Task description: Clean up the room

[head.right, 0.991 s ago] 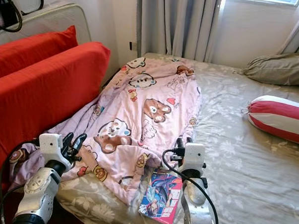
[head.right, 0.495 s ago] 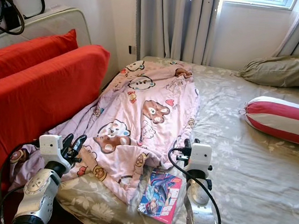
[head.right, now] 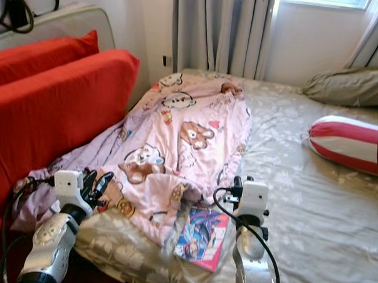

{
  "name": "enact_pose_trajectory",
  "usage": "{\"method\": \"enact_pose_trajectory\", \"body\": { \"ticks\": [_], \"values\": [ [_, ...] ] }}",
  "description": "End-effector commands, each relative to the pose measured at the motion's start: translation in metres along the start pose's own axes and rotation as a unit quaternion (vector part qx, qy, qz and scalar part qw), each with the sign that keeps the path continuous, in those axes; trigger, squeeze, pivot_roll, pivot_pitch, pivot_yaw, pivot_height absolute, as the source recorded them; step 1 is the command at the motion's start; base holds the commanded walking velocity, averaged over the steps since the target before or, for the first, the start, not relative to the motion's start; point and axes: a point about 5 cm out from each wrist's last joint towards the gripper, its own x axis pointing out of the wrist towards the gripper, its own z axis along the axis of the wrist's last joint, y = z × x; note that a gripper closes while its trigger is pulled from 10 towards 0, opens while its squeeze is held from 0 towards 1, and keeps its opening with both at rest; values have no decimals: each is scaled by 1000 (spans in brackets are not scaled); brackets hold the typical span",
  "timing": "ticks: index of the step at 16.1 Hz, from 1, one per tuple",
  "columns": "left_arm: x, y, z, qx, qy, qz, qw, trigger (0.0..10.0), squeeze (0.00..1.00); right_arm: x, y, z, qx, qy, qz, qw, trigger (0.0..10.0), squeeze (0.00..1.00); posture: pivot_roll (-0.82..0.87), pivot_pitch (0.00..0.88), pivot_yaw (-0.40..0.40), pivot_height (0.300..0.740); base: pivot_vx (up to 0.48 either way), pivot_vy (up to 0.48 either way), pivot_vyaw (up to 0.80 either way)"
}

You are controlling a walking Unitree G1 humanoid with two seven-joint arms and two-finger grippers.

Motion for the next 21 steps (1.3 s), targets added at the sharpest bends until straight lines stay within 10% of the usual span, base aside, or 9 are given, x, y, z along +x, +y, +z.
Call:
{"method": "enact_pose_trajectory", "body": {
  "ticks": [1, 21],
  "values": [
    [-1, 1, 1, 0, 2, 2, 1000, 10000, 0, 1, 2, -1, 5, 9, 2, 1000, 10000, 0, 7, 0, -9, 665, 0, 0, 0],
    [-3, -3, -3, -4, 17, 2, 1000, 10000, 0, 7, 12, -2, -1, 20, 33, 999, 10000, 0, 6, 7, -7, 635, 0, 0, 0]
  ]
}}
